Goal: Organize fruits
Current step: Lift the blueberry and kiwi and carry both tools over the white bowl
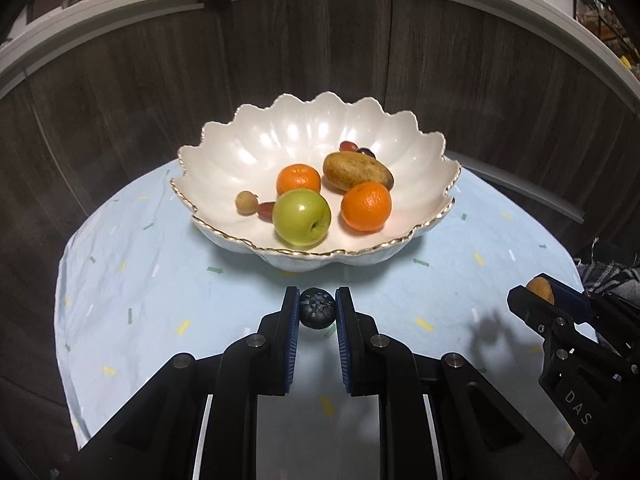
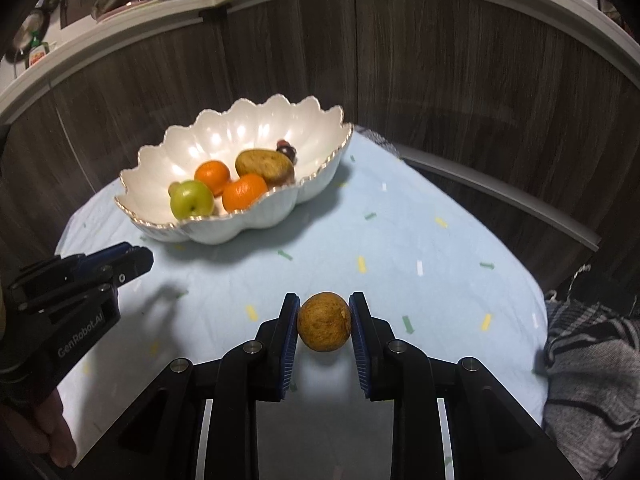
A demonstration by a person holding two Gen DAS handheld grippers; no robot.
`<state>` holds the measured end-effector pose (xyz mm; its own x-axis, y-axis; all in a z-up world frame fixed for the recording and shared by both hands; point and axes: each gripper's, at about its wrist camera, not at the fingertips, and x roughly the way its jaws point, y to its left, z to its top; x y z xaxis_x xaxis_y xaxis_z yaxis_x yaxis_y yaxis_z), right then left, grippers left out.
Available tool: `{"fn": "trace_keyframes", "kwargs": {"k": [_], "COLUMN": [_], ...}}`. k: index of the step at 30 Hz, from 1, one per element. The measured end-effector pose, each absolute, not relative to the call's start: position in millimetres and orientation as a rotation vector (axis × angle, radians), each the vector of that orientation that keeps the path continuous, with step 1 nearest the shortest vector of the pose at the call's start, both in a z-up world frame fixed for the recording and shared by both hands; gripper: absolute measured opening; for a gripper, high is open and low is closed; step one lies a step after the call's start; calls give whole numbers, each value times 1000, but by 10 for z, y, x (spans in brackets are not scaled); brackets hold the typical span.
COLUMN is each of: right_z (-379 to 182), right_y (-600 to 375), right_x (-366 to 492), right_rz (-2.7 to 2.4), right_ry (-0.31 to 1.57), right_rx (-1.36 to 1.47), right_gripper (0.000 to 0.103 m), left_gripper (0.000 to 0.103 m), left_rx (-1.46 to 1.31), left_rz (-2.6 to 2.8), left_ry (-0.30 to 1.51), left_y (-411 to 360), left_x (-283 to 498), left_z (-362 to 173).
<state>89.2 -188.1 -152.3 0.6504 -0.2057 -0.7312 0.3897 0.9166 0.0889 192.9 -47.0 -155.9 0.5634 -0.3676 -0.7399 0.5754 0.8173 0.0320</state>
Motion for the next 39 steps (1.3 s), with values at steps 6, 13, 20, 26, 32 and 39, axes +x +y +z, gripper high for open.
{"fn": "trace_keyframes", "kwargs": {"k": [6, 13, 20, 26, 32, 39], "right_z": [-1336, -1173, -1050, -981, -900, -755], "right_y": [-1863, -1853, -1878, -1990, -2140, -2270], "right_x": [897, 953, 1053, 1172, 1299, 1528], "right_rz": [-314, -285, -257, -223, -213, -176], "right_ry": [741, 695, 661, 659, 642, 623], "right_rx": [229, 212, 180, 171, 145, 116], "right_gripper": [27, 27, 27, 27, 26, 26], "left_gripper": [19, 19, 19, 19, 19, 19], "left_rx": [271, 230, 193, 172, 175, 179], "left_rz": [-522, -470, -404, -371, -361, -361], "left_ry": [780, 768, 771, 778, 774, 760], "left_y": [-448, -389, -317, -361, -470, -617], "left_x": [1867, 1839, 1845, 1867, 1928, 2049], "left_z": [-1416, -1248, -1140, -1064, -956, -831]}}
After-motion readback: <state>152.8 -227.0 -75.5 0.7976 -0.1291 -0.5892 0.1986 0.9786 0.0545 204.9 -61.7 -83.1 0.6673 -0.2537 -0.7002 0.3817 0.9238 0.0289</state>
